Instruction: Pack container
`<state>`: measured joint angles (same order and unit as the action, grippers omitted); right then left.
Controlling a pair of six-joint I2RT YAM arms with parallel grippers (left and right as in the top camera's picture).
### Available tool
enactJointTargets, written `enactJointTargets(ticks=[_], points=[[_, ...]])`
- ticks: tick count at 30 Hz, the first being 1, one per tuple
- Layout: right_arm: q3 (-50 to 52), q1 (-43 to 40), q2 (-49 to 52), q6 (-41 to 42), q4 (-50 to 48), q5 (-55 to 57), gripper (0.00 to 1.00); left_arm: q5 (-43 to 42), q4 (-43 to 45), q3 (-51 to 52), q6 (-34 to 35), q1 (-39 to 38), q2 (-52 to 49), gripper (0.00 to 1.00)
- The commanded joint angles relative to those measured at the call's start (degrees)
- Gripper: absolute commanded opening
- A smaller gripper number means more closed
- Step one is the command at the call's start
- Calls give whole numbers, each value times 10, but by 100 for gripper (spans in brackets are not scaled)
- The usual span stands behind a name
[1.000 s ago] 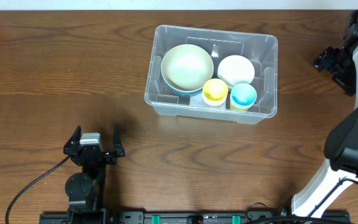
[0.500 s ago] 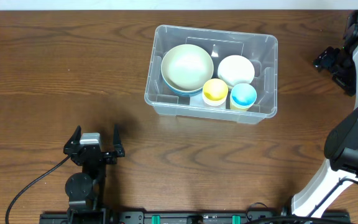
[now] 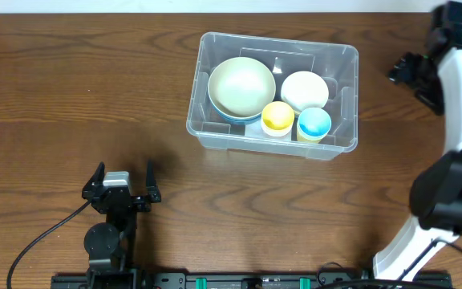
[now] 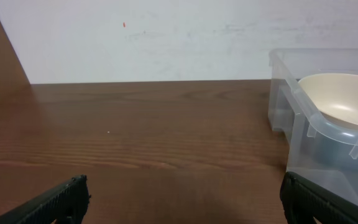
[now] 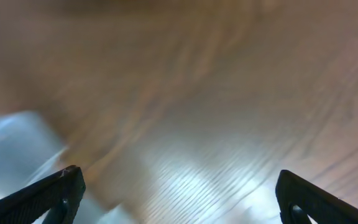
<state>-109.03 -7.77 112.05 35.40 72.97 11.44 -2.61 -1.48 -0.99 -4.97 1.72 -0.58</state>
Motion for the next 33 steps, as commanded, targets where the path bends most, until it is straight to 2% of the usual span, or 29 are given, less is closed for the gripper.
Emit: enactJointTargets(ticks=[1, 5, 10, 16, 21, 26, 30, 33], points=[[-4, 92, -87, 6, 0, 4, 99, 5, -24, 8, -10, -1, 3, 98], [-3, 208, -136, 4, 1, 5, 99, 5, -24, 8, -10, -1, 3, 98], [13, 289, -179, -70, -37, 125, 99, 5, -24, 8, -10, -1, 3, 98], [162, 259, -287, -67, -211, 118, 99, 5, -24, 7, -10, -1, 3, 98], [380, 204, -439, -69, -396, 46, 99, 5, -24, 8, -10, -1, 3, 98], [554, 190, -587, -81, -465, 50, 99, 5, -24, 8, -10, -1, 3, 98], [669, 190, -706, -157, -555, 45, 99, 5, -24, 8, -10, -1, 3, 98], [737, 190, -792, -229, -587, 8, 99, 5, -24, 8, -10, -1, 3, 98]])
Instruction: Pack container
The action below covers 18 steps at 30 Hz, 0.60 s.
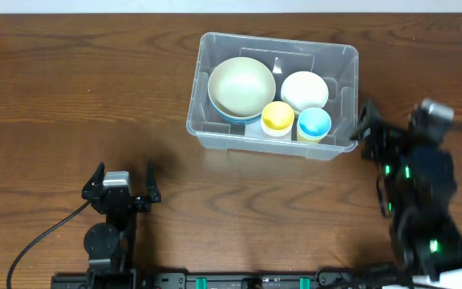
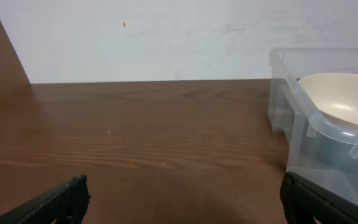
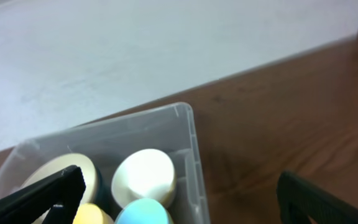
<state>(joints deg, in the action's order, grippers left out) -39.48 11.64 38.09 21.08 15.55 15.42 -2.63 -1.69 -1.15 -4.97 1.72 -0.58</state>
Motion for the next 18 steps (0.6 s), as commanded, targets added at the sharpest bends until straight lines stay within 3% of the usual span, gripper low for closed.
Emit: enactJointTargets(ticks=[1, 5, 18], points=[[66, -4, -83, -113, -23, -56, 99, 5, -22, 9, -10, -1, 3, 98], [134, -18, -161, -172, -44, -115, 99, 5, -22, 9, -10, -1, 3, 98], [284, -38, -329, -171, -110, -127, 99, 5, -22, 9, -10, -1, 3, 98]])
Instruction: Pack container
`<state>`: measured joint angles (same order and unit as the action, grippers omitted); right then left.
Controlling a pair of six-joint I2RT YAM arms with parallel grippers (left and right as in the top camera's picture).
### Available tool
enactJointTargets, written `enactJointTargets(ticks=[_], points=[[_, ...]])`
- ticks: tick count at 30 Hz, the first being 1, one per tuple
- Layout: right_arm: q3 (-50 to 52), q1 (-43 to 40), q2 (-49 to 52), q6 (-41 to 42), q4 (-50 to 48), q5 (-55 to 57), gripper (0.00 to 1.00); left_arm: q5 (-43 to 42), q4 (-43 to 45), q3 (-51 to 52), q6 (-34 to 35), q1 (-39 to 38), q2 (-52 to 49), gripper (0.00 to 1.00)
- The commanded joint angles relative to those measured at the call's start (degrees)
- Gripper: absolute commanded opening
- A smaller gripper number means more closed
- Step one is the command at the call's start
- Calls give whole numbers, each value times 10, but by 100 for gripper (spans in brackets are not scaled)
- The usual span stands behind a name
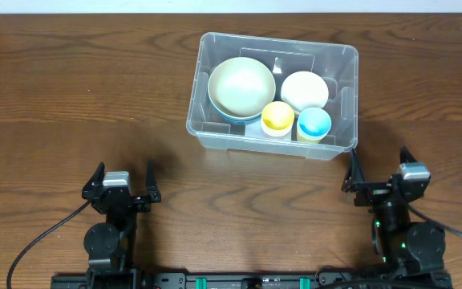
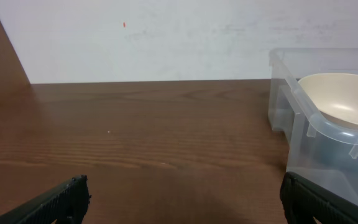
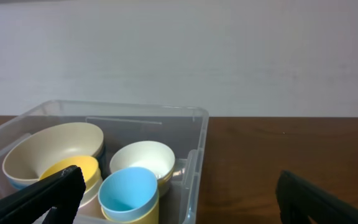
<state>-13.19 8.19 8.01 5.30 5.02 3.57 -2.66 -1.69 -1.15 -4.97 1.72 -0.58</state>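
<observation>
A clear plastic container (image 1: 342, 56) stands at the back middle of the table. Inside it are a large cream bowl (image 1: 241, 85) stacked on a blue one, a white bowl (image 1: 304, 89), a yellow cup (image 1: 277, 116) and a blue cup (image 1: 314, 122). My left gripper (image 1: 123, 178) sits open near the front left, with nothing between its fingers. My right gripper (image 1: 376, 164) is open at the front right, just short of the container's near right corner. The right wrist view shows the blue cup (image 3: 128, 192), the white bowl (image 3: 143, 158) and the container's wall (image 3: 199, 152).
Bare brown wood surrounds the container on all sides. A white wall (image 2: 166, 37) runs behind the table's far edge. A black cable (image 1: 42, 237) trails from the left arm's base at the front edge.
My right arm has gone from beside the container's right wall, blurred in motion, down to the front right of the table. It stays open. The left arm has not moved.
My right arm first stood raised at the far right edge, away from the packed container. It was then beside the container's right wall, and now rests at the front right. All bowls and cups stayed in the container, and the left arm stayed parked.
</observation>
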Motion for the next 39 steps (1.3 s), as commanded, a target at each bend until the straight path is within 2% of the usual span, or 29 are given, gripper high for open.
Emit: enactJointTargets(ticks=[1, 11, 18, 24, 28, 39], points=[[28, -3, -39, -13, -5, -9, 99, 5, -22, 9, -10, -1, 3, 98], [85, -3, -77, -32, -28, -11, 98, 5, -22, 9, -10, -1, 3, 98], [130, -3, -77, -116, -88, -43, 99, 5, -22, 9, -10, -1, 3, 98], [129, -3, -77, -172, -63, -92, 99, 5, -22, 9, -10, -1, 3, 98], [129, -3, -77, -172, -11, -93, 99, 5, -22, 9, -10, -1, 3, 98], [129, -4, -77, -165, -12, -81, 99, 5, -22, 9, -10, -1, 3, 98]])
